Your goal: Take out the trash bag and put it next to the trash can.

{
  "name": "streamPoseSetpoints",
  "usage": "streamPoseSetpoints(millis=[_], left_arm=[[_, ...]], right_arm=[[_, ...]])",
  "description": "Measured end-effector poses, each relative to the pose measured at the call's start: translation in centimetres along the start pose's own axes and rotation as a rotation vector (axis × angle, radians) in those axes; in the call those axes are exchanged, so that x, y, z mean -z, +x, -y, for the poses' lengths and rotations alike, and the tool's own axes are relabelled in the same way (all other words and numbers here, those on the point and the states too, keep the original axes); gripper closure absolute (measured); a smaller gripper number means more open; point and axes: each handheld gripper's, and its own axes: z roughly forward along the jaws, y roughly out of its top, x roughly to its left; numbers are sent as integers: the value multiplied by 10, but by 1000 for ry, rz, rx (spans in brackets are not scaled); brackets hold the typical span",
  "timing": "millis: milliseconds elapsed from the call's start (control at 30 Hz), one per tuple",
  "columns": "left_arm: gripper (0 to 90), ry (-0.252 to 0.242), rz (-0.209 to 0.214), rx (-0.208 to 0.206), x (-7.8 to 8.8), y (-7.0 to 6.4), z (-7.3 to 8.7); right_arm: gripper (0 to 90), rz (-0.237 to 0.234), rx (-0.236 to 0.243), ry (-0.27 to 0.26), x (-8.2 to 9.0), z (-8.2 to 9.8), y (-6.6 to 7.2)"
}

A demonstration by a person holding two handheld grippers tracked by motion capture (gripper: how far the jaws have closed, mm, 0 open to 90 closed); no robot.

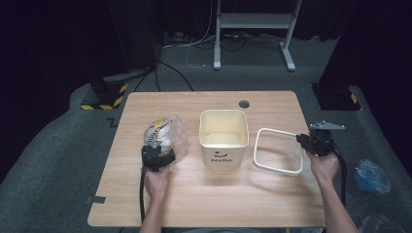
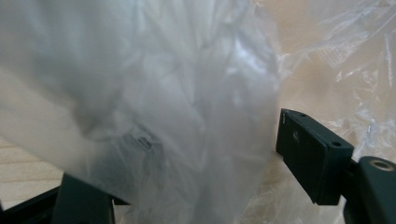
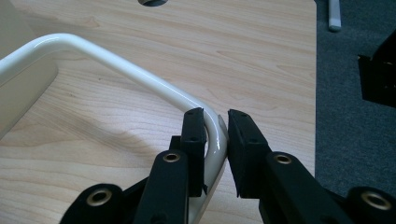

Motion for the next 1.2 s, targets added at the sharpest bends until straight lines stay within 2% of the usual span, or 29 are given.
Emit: streamPoseSetpoints(millis=[533, 633, 867, 1200], left_arm=[[300, 0, 0, 0, 0, 0, 0], [300, 8, -5, -20, 0, -1, 0], [300, 8, -5, -21, 0, -1, 0], [301, 7, -6, -22, 0, -2, 0]], right_arm=[[773, -17, -10, -19, 13, -12, -6], [773, -21, -14, -21, 16, -14, -8], [773, -28, -20, -37, 23, -18, -12], [773, -30, -16, -68, 35, -34, -11]])
